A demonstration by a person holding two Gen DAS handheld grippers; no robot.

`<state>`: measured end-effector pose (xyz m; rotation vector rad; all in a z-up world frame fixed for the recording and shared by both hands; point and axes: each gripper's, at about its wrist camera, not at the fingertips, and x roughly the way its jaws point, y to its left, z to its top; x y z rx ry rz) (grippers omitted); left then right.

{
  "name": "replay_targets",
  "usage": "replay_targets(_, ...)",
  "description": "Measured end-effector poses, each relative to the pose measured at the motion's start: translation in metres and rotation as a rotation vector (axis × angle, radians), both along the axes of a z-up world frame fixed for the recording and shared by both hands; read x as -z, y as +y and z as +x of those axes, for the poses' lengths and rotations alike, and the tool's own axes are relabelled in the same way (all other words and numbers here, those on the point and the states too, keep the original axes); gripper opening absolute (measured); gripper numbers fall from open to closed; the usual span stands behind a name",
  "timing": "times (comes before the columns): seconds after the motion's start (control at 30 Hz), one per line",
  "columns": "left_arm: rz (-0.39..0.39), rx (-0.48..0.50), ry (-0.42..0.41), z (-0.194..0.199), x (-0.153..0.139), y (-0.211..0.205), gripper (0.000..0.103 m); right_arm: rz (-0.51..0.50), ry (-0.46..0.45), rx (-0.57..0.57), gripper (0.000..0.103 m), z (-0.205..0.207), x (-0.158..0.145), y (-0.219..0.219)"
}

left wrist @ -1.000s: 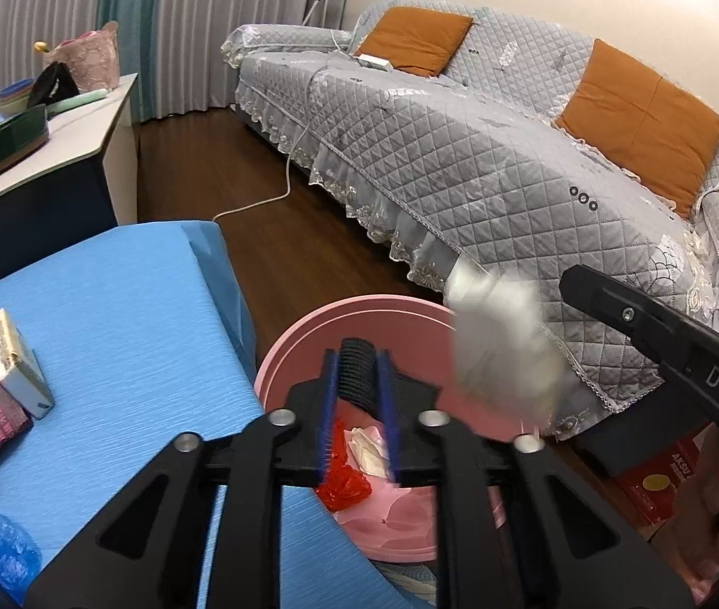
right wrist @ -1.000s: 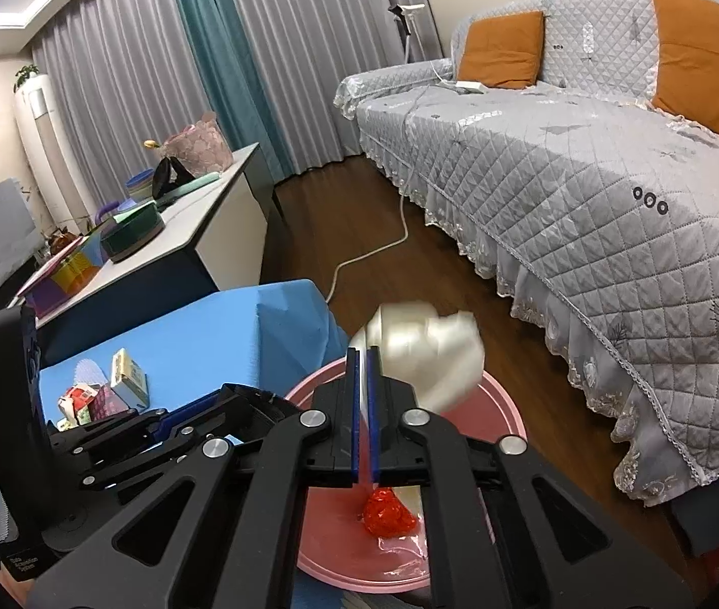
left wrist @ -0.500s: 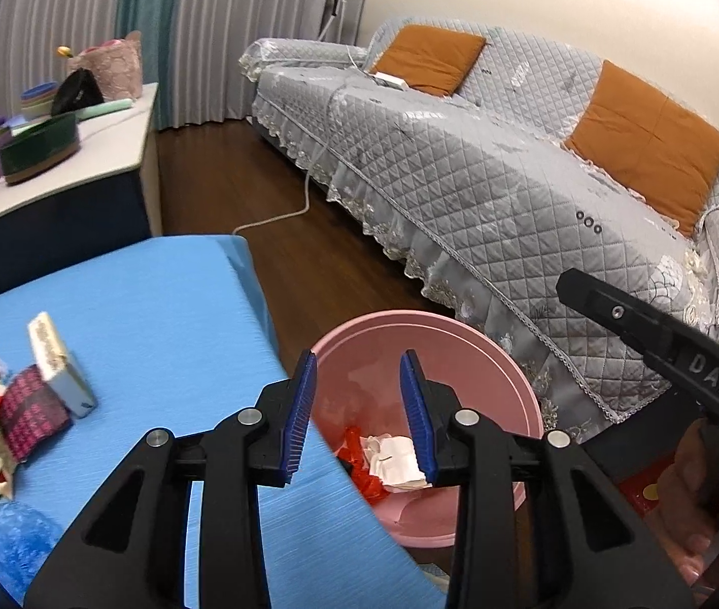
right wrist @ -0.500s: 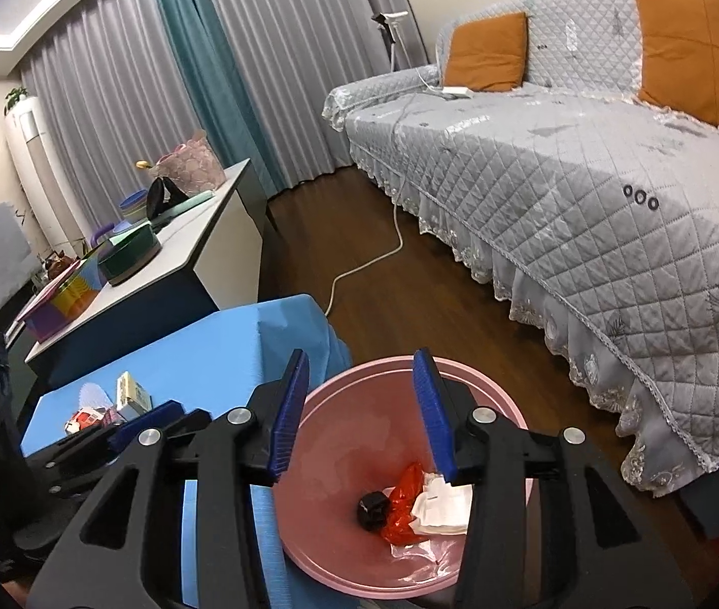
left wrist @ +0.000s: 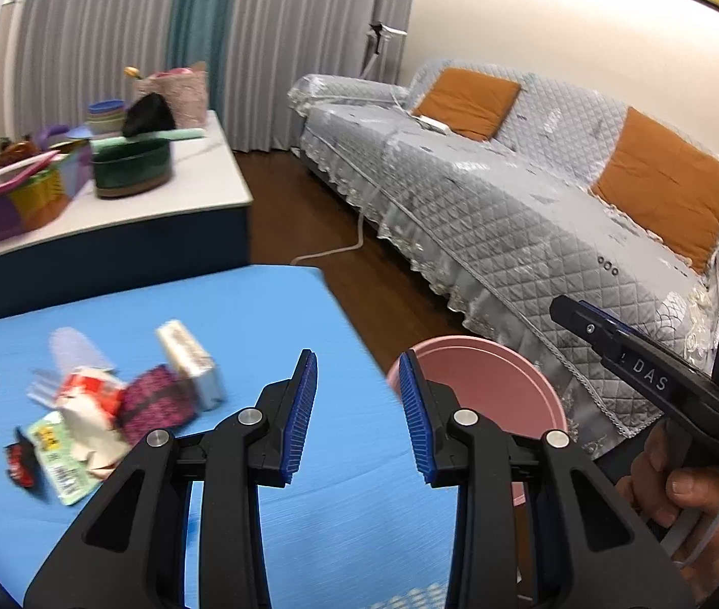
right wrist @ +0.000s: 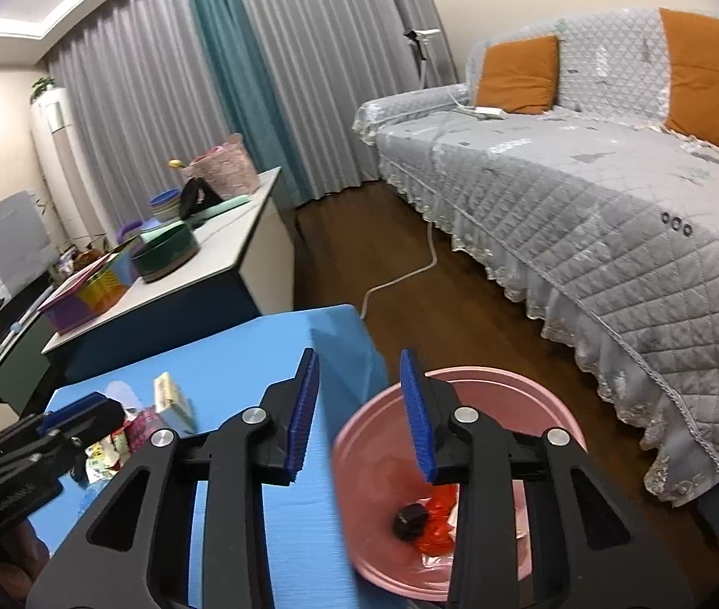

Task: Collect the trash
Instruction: 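Move both open tools back over the remaining trash on the table, then grasp the black-and-red snack bag with the left tool while the right tool grasps the yellow box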

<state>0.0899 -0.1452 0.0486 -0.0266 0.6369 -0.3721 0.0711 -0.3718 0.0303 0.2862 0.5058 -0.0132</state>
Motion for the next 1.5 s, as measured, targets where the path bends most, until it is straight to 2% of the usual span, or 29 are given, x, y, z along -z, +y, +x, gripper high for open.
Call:
replay_targets(0.3,-0.008,-0.121,-0.028,-0.010,-0.015,0.078,0.033,-0.004,-0.020,-0.073,0.033,0.007,-0.005,0.046)
replay_targets(0.5,-0.035,-0.240,-0.017,-0.009,-0.002,0.133,0.033,-0.013,-0.008,-0.124,0.033,0.018,0.000,0.077)
replay_targets(0.7,-0.028,-0.337,0.003,-0.006,0.019,0.171,0.033,-0.024,0.014,-0.178,0.031,0.033,0.009,0.105)
replay_targets(1.27,-0.008,-0.492,0.062,0.002,0.067,0.220,0.033,-0.047,0.079,-0.322,0.028,0.077,0.042,0.170)
replay_targets(1.5,-0.028,-0.563,0.124,0.015,0.087,0.240,0.036,-0.086,0.109,-0.363,0.034,0.092,0.055,0.190)
